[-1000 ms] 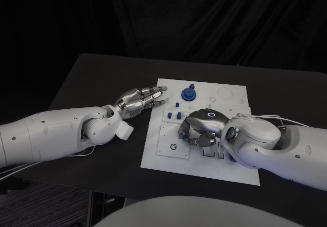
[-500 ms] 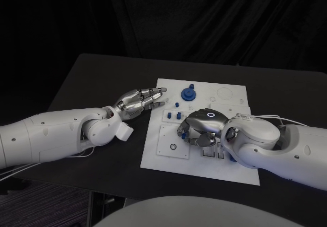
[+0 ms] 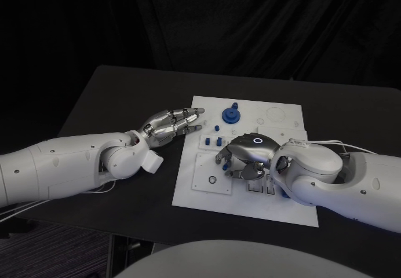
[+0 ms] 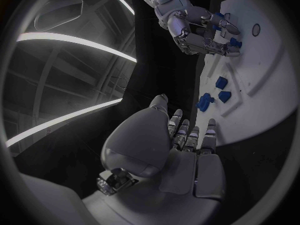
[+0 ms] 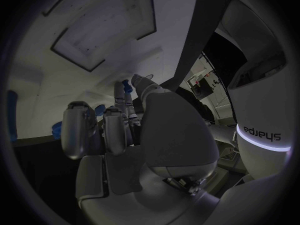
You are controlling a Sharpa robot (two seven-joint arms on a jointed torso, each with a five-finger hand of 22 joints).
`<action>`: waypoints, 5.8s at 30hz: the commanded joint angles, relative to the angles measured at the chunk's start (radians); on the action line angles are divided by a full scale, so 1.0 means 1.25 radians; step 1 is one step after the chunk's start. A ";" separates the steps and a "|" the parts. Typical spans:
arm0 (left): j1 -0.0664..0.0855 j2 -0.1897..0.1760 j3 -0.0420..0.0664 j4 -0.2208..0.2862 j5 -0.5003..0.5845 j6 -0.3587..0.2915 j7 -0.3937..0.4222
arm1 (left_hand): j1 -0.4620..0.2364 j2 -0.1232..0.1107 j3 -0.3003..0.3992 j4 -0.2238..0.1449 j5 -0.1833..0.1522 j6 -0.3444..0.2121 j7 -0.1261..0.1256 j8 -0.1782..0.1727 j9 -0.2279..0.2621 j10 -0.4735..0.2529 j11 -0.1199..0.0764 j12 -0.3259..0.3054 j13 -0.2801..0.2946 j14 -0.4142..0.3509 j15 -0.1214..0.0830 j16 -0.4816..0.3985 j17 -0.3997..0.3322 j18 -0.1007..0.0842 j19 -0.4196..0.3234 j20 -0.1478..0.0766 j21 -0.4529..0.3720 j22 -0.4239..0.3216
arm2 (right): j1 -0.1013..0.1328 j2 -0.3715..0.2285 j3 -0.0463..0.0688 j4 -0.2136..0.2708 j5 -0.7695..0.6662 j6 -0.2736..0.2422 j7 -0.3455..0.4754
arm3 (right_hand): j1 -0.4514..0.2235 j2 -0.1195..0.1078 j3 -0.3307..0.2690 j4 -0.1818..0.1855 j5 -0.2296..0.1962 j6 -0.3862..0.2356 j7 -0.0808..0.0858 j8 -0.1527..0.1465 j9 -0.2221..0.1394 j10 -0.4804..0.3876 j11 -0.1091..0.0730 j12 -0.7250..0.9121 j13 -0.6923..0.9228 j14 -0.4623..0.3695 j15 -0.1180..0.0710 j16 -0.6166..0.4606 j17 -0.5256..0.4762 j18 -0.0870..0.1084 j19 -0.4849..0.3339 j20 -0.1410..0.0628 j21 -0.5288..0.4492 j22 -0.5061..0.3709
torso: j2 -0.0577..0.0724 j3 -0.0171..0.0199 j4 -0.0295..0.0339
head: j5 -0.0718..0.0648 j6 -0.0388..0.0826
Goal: Assemble the parts on the task board
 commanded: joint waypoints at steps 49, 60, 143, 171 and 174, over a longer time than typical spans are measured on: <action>-0.003 -0.034 0.001 0.042 -0.068 -0.097 0.221 | 0.011 -0.005 -0.007 0.015 0.033 0.035 -0.041 0.003 -0.003 0.019 -0.048 0.026 0.002 -0.026 -0.062 -0.017 -0.008 -0.061 -0.031 -0.149 -0.013 -0.043 | 0.069 -0.233 -0.002 0.013 0.052 -0.120 -0.103 | 0.014 0.010 -0.116 0.083 -0.011 0.015 0.049 0.000 -0.141 -0.138 0.024 0.035 -0.075 0.039 0.018 -0.006 0.080 0.015 -0.007 0.020 -0.034 0.149 | 0.003 -0.0004 0.0019 | -0.046 0.000; -0.004 -0.031 0.001 0.032 -0.069 -0.082 0.201 | 0.016 -0.001 -0.003 0.014 0.029 0.003 -0.044 -0.008 -0.010 0.005 -0.041 0.010 0.001 -0.025 -0.051 -0.017 -0.007 -0.051 -0.027 -0.125 -0.010 -0.041 | 0.058 -0.227 -0.002 0.002 0.049 -0.105 -0.084 | 0.008 0.009 -0.132 0.084 -0.047 0.001 0.045 0.000 -0.174 -0.088 0.018 0.040 -0.092 0.044 0.019 0.001 0.086 0.011 0.004 0.020 -0.015 0.155 | 0.000 0.0006 0.0009 | -0.047 0.000; -0.016 -0.024 0.001 0.013 -0.069 -0.055 0.131 | 0.023 0.008 0.012 0.011 0.034 0.014 -0.025 -0.004 -0.009 0.001 -0.028 0.011 0.001 -0.023 -0.037 -0.016 -0.007 -0.011 -0.024 -0.072 -0.006 -0.041 | 0.028 -0.212 -0.002 0.005 0.117 -0.163 -0.018 | 0.100 0.036 -0.061 0.050 0.062 0.164 0.033 0.081 -0.184 0.072 -0.015 0.050 -0.130 0.061 -0.009 0.033 0.121 0.000 0.029 -0.006 0.041 0.170 | 0.000 0.0003 0.0027 | -0.039 0.000; -0.019 -0.023 0.001 0.012 -0.069 -0.052 0.121 | 0.024 0.007 0.014 0.010 0.033 0.020 -0.021 -0.003 -0.008 0.001 -0.024 0.012 0.001 -0.022 -0.034 -0.016 -0.006 -0.009 -0.022 -0.066 -0.005 -0.039 | 0.100 -0.232 -0.002 0.109 0.123 -0.169 0.058 | 0.137 0.049 -0.047 0.021 0.026 0.214 0.013 0.135 -0.114 0.113 -0.039 0.067 -0.100 0.056 -0.030 0.019 0.105 0.001 0.025 -0.026 0.036 0.169 | -0.001 0.0000 0.0031 | -0.023 0.000; -0.019 -0.022 0.001 0.012 -0.069 -0.051 0.122 | 0.024 0.007 0.014 0.010 0.033 0.022 -0.021 -0.002 -0.007 0.001 -0.024 0.013 0.001 -0.022 -0.034 -0.015 -0.006 -0.008 -0.022 -0.065 -0.005 -0.039 | 0.104 -0.215 -0.002 0.118 0.111 -0.139 0.081 | 0.142 0.047 -0.044 0.018 0.023 0.217 0.013 0.136 -0.111 0.119 -0.041 0.065 -0.099 0.057 -0.031 0.023 0.111 -0.002 0.029 -0.026 0.045 0.172 | 0.000 -0.0002 0.0038 | -0.024 0.000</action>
